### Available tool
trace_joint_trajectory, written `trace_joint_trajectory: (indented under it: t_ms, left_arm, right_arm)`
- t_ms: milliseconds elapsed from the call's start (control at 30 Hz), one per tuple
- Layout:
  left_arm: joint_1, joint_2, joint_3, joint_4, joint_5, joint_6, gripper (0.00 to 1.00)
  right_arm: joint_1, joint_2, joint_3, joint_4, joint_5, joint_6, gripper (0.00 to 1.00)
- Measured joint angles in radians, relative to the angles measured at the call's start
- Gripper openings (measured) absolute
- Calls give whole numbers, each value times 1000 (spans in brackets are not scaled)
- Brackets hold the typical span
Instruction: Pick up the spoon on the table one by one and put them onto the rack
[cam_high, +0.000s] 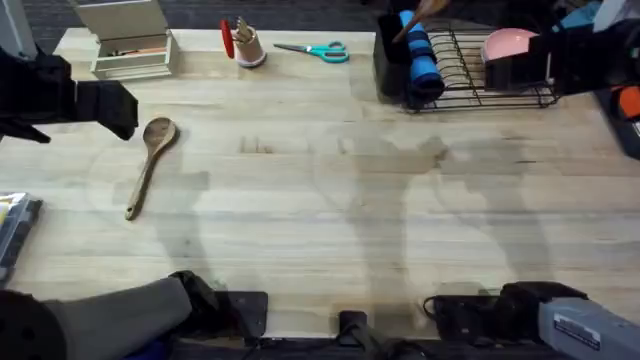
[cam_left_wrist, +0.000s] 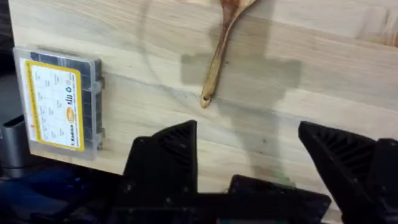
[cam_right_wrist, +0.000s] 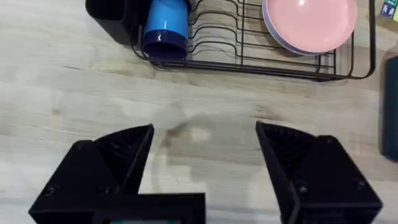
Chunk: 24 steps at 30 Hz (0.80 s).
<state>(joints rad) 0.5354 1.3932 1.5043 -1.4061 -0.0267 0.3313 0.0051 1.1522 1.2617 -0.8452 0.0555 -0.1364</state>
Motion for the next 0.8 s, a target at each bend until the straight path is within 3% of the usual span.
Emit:
trace_joint_trajectory:
  t_ms: [167, 200, 333, 800]
  left_arm:
    - [0, 0, 0, 73, -4, -3, 993]
    - [0, 0, 0, 127, -42, -3, 993]
    - [0, 2, 0, 174, -73, -3, 993]
    - [0, 137, -10, 171, -90, -3, 994]
  right_arm:
    - [0, 0, 0, 2, 0, -20, 996]
    - [0, 0, 0, 3, 0, -53, 995]
    - [0, 0, 0, 3, 0, -72, 995]
    - [0, 0, 0, 3, 0, -82, 996]
